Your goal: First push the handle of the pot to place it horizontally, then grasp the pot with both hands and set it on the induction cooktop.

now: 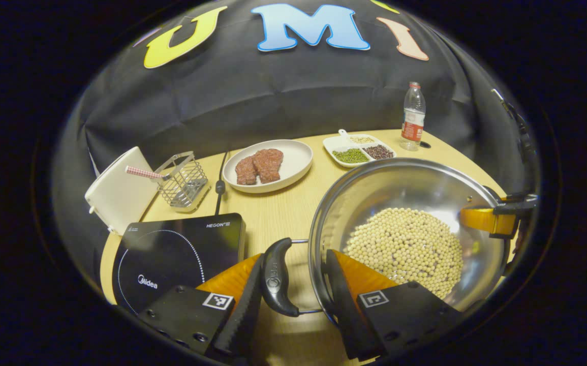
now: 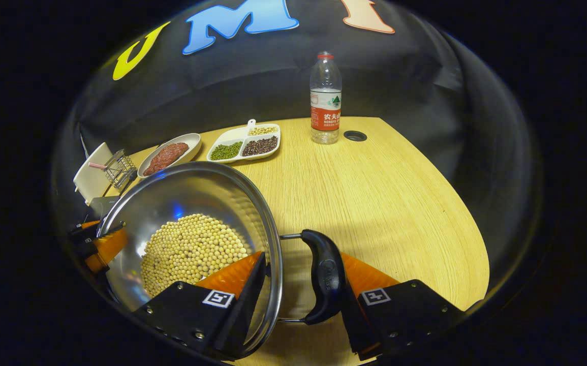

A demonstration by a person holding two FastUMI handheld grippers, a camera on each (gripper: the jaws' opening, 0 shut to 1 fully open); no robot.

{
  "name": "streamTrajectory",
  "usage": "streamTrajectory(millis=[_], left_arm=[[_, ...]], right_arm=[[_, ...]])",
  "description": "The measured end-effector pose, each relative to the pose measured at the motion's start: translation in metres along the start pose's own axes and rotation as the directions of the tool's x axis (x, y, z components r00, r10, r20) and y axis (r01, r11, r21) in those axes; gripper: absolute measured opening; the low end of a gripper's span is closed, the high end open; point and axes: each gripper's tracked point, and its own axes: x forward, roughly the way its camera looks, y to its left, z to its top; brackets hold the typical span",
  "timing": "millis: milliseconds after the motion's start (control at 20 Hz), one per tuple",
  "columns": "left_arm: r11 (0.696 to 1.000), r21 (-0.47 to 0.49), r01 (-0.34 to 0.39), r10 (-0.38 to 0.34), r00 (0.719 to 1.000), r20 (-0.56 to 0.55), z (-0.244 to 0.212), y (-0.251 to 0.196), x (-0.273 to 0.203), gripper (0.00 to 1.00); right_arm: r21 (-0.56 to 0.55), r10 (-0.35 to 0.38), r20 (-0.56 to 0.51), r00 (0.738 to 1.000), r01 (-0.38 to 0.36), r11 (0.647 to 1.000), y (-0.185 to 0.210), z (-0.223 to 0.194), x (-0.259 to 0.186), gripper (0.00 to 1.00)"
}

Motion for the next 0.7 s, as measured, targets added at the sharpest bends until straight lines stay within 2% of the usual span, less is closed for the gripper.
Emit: streamTrajectory(millis=[100, 250, 350, 400, 600, 700], left_arm=[[1.000, -0.007, 0.003, -0.003, 1.000, 0.004, 0.002, 0.000, -0.001, 0.69], [1.000, -0.018, 0.024, -0.024, 1.000, 0.000, 0.002, 0.000, 0.000, 0.65], [0.999, -0.023, 0.024, -0.024, 1.000, 0.002, 0.006, 0.003, -0.005, 0.70], [1.000, -0.023, 0.020, -0.020, 1.000, 0.004, 0.008, 0.005, -0.008, 0.65], [1.000, -0.020, 0.011, -0.010, 1.000, 0.029, 0.021, 0.015, -0.028, 0.69], [1.000, -0.019, 0.010, -0.010, 0.999, 0.035, 0.027, 0.022, -0.037, 0.65]], right_arm=[[0.022, -0.013, -0.009, 1.000, 0.013, 1.000, -0.001, 0.001, -0.002, 0.72], [0.021, -0.024, -0.014, 1.000, 0.024, 0.999, 0.000, 0.001, -0.005, 0.71], [0.000, -0.023, -0.010, 1.000, 0.023, 1.000, 0.002, 0.002, -0.008, 0.71], [-0.009, -0.024, -0.005, 1.000, 0.024, 1.000, 0.003, 0.003, -0.012, 0.70], [0.001, -0.022, 0.005, 1.000, 0.022, 1.000, 0.010, 0.012, -0.033, 0.71], [-0.006, -0.025, 0.012, 1.000, 0.025, 1.000, 0.016, 0.018, -0.043, 0.70]])
